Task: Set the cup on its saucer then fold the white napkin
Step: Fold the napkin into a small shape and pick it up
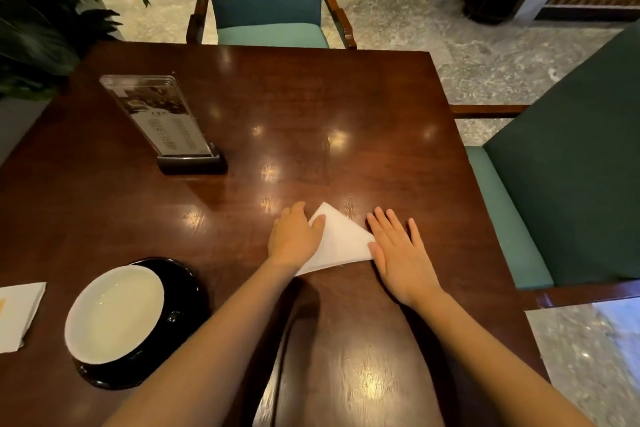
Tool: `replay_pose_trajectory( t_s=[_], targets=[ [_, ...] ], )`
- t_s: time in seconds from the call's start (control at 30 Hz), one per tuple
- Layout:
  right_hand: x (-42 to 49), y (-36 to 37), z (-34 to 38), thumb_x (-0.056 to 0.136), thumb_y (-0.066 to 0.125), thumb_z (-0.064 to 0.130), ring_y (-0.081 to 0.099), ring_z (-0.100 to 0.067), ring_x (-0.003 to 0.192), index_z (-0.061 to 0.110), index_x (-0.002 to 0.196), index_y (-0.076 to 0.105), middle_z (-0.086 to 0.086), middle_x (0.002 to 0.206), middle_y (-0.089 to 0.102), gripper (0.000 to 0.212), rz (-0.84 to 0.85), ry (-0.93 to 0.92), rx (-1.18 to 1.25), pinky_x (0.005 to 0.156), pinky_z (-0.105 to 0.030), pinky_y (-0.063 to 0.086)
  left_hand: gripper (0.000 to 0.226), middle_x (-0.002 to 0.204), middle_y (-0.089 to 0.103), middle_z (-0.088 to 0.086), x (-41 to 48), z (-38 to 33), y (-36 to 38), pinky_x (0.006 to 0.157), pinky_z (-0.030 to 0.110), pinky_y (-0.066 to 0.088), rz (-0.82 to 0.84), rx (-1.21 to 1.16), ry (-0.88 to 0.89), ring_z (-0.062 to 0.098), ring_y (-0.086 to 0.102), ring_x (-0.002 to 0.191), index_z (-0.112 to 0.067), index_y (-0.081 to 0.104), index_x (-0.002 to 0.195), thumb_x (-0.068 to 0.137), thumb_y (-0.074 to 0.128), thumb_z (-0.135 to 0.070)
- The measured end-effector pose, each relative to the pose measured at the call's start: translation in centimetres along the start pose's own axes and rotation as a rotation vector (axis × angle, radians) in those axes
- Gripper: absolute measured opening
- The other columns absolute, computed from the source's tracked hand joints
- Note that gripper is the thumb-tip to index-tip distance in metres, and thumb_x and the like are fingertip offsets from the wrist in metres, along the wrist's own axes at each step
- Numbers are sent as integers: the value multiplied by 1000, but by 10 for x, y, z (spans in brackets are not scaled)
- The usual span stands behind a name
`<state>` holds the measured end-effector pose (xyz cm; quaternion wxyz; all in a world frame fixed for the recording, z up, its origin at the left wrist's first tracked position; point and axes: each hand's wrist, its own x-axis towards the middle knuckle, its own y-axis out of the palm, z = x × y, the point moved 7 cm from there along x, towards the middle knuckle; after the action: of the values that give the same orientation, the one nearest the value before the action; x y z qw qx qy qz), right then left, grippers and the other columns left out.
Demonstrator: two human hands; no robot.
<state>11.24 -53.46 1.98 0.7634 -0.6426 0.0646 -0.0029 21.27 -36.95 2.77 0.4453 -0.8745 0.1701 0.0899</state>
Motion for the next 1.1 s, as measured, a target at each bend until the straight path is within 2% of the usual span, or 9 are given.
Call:
replay_pose_trajectory(
  t_s=[0.13, 0.23, 0.37, 0.47, 0.6, 0.73, 0.8, 0.9, 1.1],
  targets=[
    [1, 2, -1, 84, -24, 53, 6, -15, 146, 20, 148, 13, 2, 158, 13, 80, 12, -14, -19, 117, -37, -1, 31, 99, 62, 5, 6, -16, 3, 65, 28, 39, 280, -278, -31, 18, 54, 83, -6, 62, 104, 91, 53, -33],
    [3, 1, -2, 84, -24, 54, 5, -17, 146, 20, 148, 15, 0, 158, 13, 83, 36, -27, -39, 116, -37, -1, 21, 82, 55, 1, -13, -28, -10, 60, 23, 34, 283, -343, 134, 14, 49, 72, -10, 56, 83, 91, 54, -29],
    [8, -30, 14, 97, 34, 40, 14, -12, 144, 22, 147, 20, 5, 156, 20, 55, 130, -142, 209, 115, -29, 5, 22, 68, 45, -7, -42, -37, -20, 55, 15, 32, 246, -372, 335, 3, 39, 60, -17, 48, 71, 90, 58, -21],
    [9, -60, 45, 93, 52, 34, 54, 6, 96, 30, 126, 52, 22, 115, 59, 33, 300, -221, 586, 84, -19, 42, 10, 72, 55, -8, -56, -38, -36, 62, 16, 38, 171, -495, 381, 0, 48, 65, -15, 60, 78, 88, 61, -16],
    [12, -76, 65, 94, 52, 27, 54, -10, 53, 6, 87, 63, -11, 69, 62, 25, 357, -198, 781, 53, -21, 42, 5, 77, 67, -7, -71, -8, -57, 66, 23, 47, 38, -741, 198, 6, 61, 74, -24, 65, 84, 88, 63, -25],
    [8, -72, 78, 95, 52, 27, 48, -9, 39, 12, 80, 60, 2, 57, 57, 23, 421, -236, 816, 45, -26, 40, 34, 91, 72, 14, -104, 14, -25, 59, 30, 55, 601, -905, -59, 25, 67, 73, -7, 63, 104, 86, 62, -35],
    [11, -70, 81, 94, 52, 28, 45, -10, 38, 11, 78, 59, -1, 59, 57, 25, 449, -253, 829, 45, -27, 37, 31, 78, 71, 7, -126, 14, -24, 45, 22, 47, 762, -933, -23, 16, 59, 52, -2, 59, 103, 88, 56, -28],
    [10, -61, 88, 93, 53, 33, 45, -14, 41, 8, 82, 60, -6, 64, 59, 28, 590, -281, 809, 43, -24, 36, 22, 58, 61, -5, -140, 28, -30, 41, 17, 26, 695, -908, -24, 6, 35, 39, -5, 56, 96, 94, 50, -26],
    [7, -33, 110, 91, 58, 29, 57, -10, 67, 17, 94, 63, 6, 81, 60, 14, 854, -329, 629, 61, -20, 44, 42, 81, 62, 4, -167, 76, -37, 53, 25, 41, 412, -623, -97, 10, 50, 56, -15, 46, 109, 78, 46, -43]
  ],
)
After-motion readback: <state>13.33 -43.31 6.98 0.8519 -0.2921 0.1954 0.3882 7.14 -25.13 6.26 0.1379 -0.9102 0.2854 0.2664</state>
